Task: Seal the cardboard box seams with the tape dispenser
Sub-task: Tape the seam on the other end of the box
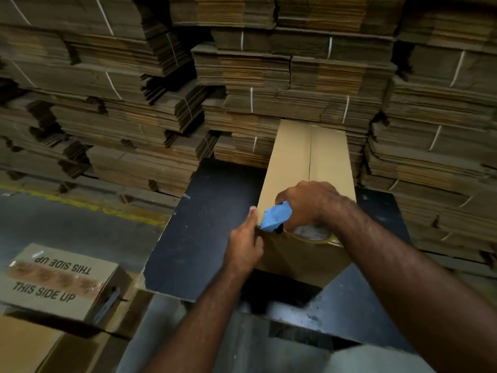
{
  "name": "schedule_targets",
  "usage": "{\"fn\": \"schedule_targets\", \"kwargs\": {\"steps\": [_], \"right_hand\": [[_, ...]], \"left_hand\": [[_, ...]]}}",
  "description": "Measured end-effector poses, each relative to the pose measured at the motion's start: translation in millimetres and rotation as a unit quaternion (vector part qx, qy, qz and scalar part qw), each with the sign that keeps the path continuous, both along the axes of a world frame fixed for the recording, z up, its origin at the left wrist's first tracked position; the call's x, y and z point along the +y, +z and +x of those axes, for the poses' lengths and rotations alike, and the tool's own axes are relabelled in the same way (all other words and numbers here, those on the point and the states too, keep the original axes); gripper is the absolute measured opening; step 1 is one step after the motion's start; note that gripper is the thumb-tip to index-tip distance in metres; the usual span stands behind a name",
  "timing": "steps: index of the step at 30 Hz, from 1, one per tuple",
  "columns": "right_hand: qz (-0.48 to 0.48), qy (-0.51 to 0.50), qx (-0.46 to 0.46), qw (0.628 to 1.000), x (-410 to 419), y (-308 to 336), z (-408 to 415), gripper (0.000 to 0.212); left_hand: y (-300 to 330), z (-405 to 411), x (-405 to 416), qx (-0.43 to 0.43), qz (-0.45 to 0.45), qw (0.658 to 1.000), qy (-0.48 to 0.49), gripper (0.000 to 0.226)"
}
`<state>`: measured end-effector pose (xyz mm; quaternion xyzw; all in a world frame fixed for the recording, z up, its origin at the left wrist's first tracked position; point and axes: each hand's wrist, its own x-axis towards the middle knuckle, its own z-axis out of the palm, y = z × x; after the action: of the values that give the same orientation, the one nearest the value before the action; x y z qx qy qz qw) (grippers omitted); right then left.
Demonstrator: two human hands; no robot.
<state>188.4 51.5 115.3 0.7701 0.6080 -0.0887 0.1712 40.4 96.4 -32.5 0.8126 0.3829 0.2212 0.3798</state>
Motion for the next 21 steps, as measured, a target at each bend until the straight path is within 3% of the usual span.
{"fn": "schedule_targets", "kwargs": {"steps": [2,4,10,13,15,21], "right_hand": [[0.006,-0.007,-0.006,1.0,-0.1,-1.9,-1.7,0.058],[0.006,-0.014,-0.009,1.0,0.6,-2.4,-0.9,0.059],[0.001,-0.028,-0.011,1.0,3.2,3.2,-5.1,0.061],[0.014,-0.017,-0.025,0.999,-3.6,3.8,-8.0,0.068],[0.014,0.007,-0.026,1.0,-6.8,3.8,-7.3,0.062],[0.035,0.043,0.068,0.996,-34.0,7.9,24.3,0.058]], "left_hand": [[-5.3,3.8,5.1,0.061,-0.015,0.997,0.048,0.068],[-11.5,0.6,12.8,0.082,0.0,0.996,0.034,0.061],[-7.3,-5.7,10.1,-0.07,0.115,0.989,-0.054,0.075],[-1.7,3.1,2.2,-0.036,0.12,0.992,-0.034,0.071],[0.8,2.5,-2.5,-0.016,0.147,0.989,-0.006,0.067],[2.4,-2.6,1.4,-0.005,0.25,0.968,-0.014,0.061]]}}
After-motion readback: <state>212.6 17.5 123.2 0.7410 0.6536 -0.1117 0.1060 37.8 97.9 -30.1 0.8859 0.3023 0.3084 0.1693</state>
